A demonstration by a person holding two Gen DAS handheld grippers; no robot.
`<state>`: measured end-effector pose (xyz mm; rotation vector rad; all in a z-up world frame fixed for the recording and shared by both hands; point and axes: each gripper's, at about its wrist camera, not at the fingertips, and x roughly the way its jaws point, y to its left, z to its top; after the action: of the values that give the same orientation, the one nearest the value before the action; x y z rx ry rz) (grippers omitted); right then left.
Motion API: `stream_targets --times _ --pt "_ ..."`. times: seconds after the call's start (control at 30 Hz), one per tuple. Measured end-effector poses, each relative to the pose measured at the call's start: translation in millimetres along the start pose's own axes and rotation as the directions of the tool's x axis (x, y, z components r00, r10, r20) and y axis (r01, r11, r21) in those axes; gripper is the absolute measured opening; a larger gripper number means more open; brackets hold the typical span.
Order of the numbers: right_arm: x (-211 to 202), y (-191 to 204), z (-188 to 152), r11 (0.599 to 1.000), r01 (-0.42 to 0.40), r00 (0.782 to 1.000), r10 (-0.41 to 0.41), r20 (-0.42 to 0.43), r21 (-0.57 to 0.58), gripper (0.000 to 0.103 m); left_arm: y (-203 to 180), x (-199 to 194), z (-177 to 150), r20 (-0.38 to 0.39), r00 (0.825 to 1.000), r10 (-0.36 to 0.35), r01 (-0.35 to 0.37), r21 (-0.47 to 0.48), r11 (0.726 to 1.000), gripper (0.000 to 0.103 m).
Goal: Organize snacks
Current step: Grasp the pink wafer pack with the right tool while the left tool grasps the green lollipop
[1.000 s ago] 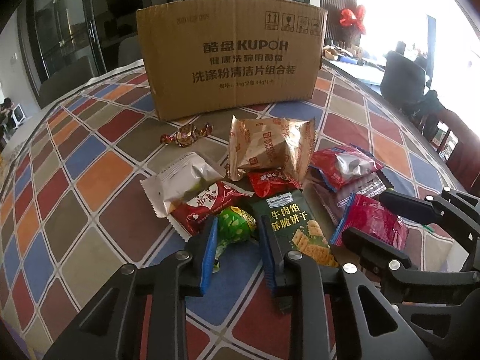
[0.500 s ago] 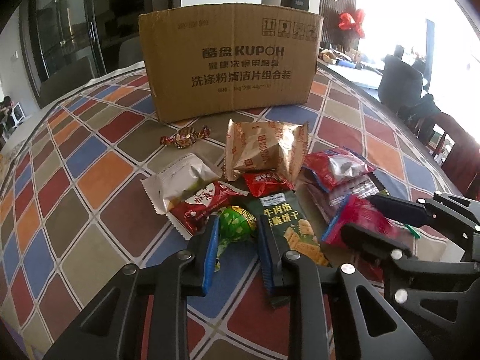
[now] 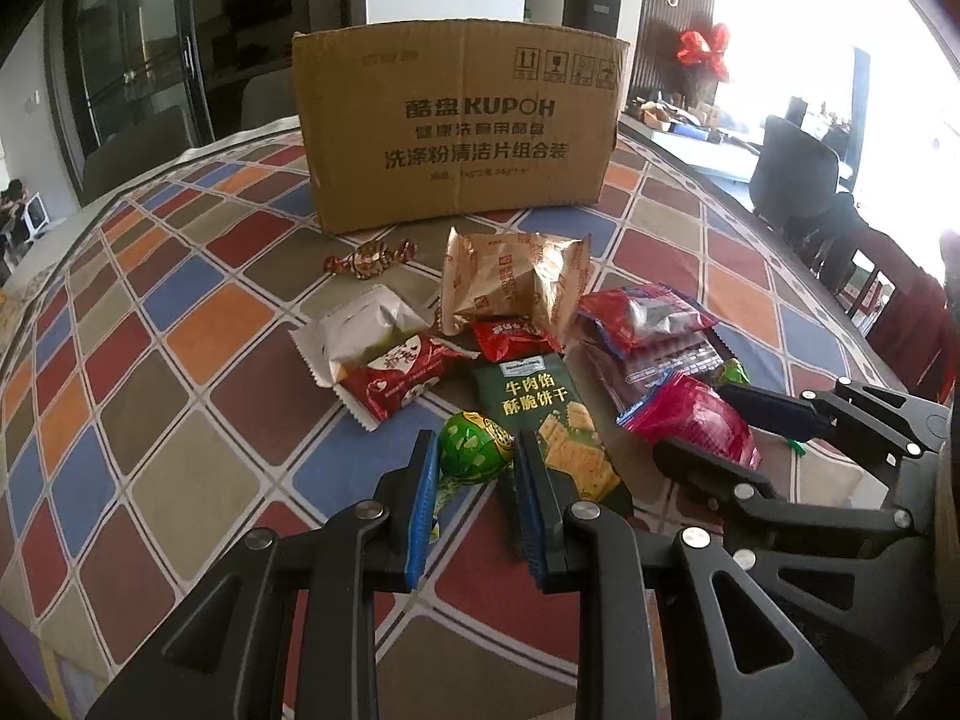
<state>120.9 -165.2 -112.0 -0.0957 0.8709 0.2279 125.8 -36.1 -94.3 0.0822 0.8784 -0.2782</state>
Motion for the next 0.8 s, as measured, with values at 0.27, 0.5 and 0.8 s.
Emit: stream_targets --times 0.27,0.5,0.8 --pt "-5.3 -4.2 1.3 1.000 0.000 1.000 -0.001 0.019 0.022 0.035 0.0 -12.9 1.9 0.028 0.999 -0.014 0.015 -0.018 1.000 0.026" --pt "-24.1 -3.5 14.6 0.999 -0.033 0.996 0.031 0.087 0.027 0.035 -0.3 -29.6 13.7 0.078 0.997 -0.019 0.021 -0.028 0.999 0.026" --pt "-46.9 -8.9 50.9 0.996 -0.077 0.979 0.070 0.190 0.032 0.035 4.8 -57.0 46.0 0.186 0.982 0.012 -0.005 -0.036 0.999 0.026"
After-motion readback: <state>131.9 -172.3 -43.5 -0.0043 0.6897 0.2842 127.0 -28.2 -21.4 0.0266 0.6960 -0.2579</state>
